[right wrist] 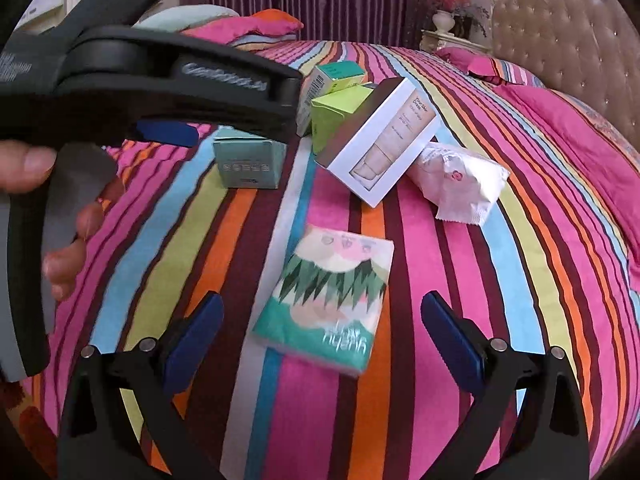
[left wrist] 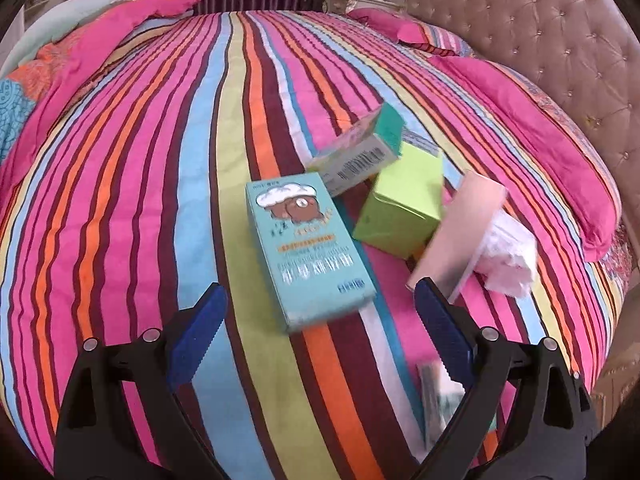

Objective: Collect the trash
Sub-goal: 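Grasp the teal bear-print box with the left tool while the right tool grasps a green tissue pack, then carry the teal box and green tissue pack toward the wastebasket with both tools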

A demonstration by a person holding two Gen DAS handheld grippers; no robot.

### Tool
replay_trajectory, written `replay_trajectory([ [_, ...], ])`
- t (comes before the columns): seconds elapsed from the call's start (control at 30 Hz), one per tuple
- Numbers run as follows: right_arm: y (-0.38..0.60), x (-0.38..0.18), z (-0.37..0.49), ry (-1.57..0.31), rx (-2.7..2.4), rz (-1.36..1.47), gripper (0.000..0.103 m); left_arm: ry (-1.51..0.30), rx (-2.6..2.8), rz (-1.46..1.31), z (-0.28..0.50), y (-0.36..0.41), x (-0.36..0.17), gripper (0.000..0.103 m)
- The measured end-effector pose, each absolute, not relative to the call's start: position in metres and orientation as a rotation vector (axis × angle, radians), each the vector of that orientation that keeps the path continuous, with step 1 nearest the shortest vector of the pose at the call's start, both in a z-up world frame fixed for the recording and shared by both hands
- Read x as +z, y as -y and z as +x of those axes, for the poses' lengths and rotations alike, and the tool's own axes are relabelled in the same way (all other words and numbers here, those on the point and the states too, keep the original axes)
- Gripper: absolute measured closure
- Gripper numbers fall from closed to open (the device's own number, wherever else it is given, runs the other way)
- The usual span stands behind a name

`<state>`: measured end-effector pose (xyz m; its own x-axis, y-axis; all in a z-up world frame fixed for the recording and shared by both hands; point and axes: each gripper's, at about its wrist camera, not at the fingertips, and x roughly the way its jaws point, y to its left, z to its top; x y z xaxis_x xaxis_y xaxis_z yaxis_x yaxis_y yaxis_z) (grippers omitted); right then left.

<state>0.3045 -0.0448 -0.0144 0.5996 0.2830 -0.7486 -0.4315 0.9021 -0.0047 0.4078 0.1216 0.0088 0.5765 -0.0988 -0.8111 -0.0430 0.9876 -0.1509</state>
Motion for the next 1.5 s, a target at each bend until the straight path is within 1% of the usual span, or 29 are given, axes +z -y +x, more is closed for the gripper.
replay_trajectory([
  [0.07, 0.042, -0.018, 0.31, -0.845, 0.408, -0.201, 0.015, -0.969, -0.02, -0.166, 0.415, -0.124, 0.005, 0.011],
  [0.1, 0.042, -0.021, 0.314, -0.856, 0.406, -0.2, 0.021, -0.974, -0.006, -0.161, 0.418, -0.126, 0.002, 0.011],
  [0.13, 0.041, -0.024, 0.316, -0.867, 0.402, -0.198, 0.023, -0.978, -0.002, -0.157, 0.421, -0.127, 0.001, 0.012],
  [0.17, 0.041, -0.026, 0.319, -0.875, 0.4, -0.193, 0.023, -0.982, 0.001, -0.152, 0.424, -0.127, -0.001, 0.015],
  [0.23, 0.041, -0.026, 0.323, -0.877, 0.394, -0.19, 0.023, -0.992, 0.009, -0.133, 0.428, -0.126, -0.004, 0.03],
  [0.27, 0.04, -0.026, 0.324, -0.878, 0.391, -0.193, 0.023, -1.002, -0.001, -0.137, 0.43, -0.126, -0.007, 0.033],
  [0.3, 0.038, -0.025, 0.326, -0.88, 0.389, -0.197, 0.023, -1.008, -0.007, -0.141, 0.43, -0.126, -0.009, 0.044],
  [0.37, 0.037, -0.025, 0.328, -0.886, 0.39, -0.195, 0.025, -1.01, 0.004, -0.131, 0.431, -0.125, -0.011, 0.046],
  [0.43, 0.038, -0.023, 0.328, -0.879, 0.387, -0.19, 0.042, -1.005, 0.01, -0.121, 0.432, -0.125, -0.012, 0.049],
  [0.5, 0.042, -0.02, 0.327, -0.872, 0.392, -0.18, 0.054, -1.001, 0.011, -0.115, 0.429, -0.125, -0.012, 0.049],
  [0.63, 0.049, -0.019, 0.328, -0.881, 0.394, -0.148, 0.055, -0.994, 0.016, -0.104, 0.423, -0.124, -0.01, 0.051],
  [1.03, 0.067, -0.006, 0.313, -0.885, 0.374, -0.158, 0.055, -0.988, 0.036, -0.117, 0.386, -0.124, 0.005, 0.051],
  [1.27, 0.075, 0.007, 0.295, -0.867, 0.368, -0.154, 0.055, -0.979, 0.049, -0.117, 0.354, -0.119, 0.016, 0.051],
  [1.5, 0.088, 0.024, 0.265, -0.824, 0.368, -0.19, 0.055, -0.959, 0.052, -0.091, 0.304, -0.11, 0.03, 0.051],
])
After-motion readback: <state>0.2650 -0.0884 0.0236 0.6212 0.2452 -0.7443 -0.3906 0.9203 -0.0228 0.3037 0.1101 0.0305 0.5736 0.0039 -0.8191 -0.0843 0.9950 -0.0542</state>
